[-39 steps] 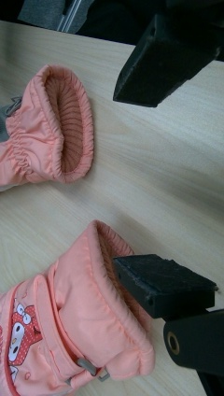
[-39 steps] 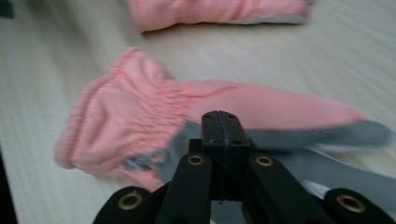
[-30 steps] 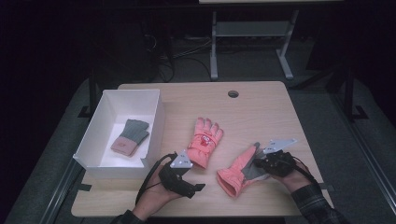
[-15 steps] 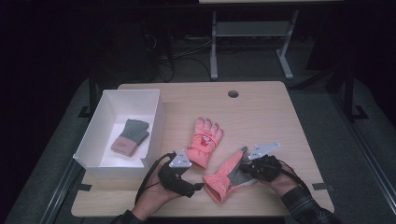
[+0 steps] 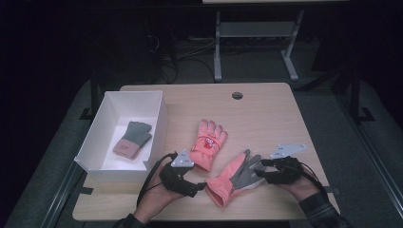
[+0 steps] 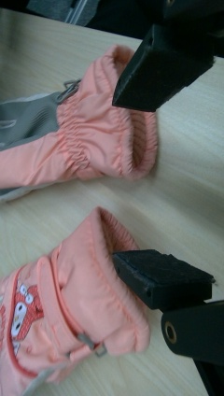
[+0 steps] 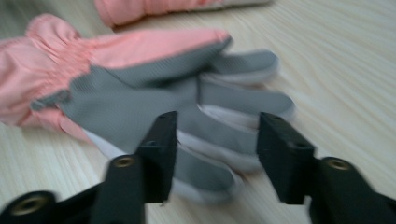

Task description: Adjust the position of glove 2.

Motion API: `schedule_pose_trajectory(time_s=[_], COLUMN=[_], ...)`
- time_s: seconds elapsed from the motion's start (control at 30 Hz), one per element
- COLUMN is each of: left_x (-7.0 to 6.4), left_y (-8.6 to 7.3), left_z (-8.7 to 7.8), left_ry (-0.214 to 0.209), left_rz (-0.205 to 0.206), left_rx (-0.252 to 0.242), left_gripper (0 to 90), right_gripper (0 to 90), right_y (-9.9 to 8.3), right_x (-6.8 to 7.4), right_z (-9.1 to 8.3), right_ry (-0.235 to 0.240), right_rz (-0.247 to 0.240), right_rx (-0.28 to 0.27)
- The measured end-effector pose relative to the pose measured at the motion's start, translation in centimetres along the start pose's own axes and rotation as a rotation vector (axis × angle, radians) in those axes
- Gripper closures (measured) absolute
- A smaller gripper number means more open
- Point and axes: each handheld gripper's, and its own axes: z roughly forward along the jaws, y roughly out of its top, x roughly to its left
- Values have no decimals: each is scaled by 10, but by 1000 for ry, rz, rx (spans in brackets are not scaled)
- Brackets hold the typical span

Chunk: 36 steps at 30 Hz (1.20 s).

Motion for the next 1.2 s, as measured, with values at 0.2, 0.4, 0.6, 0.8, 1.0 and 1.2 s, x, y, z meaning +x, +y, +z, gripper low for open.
schedule_pose_trajectory(time_s=[0.2, 0.4, 0.6, 0.8, 1.0, 1.2], left_x=[4, 12, 26, 43, 57, 72], left_y=[9, 24, 42, 61, 69, 70], left_z=[0, 5, 14, 32, 43, 50], left_ry=[21, 53, 106, 182, 235, 292], left_rz=[-44, -71, -91, -104, -115, -141], left_rx=[-18, -17, -17, -7, -1, 15], left_gripper=[340, 488, 660, 762, 715, 573], right_gripper=[313, 288, 284, 276, 274, 274], right_y=[-17, -29, -37, -37, -37, -37], right_x=[-5, -7, -6, -7, -7, -7], right_z=[-15, -24, -28, -28, -27, -27], right_ry=[-43, -49, -49, -49, -50, -47], right_rz=[36, 65, 69, 71, 69, 68], right_rx=[-15, -25, -23, -20, -20, -19])
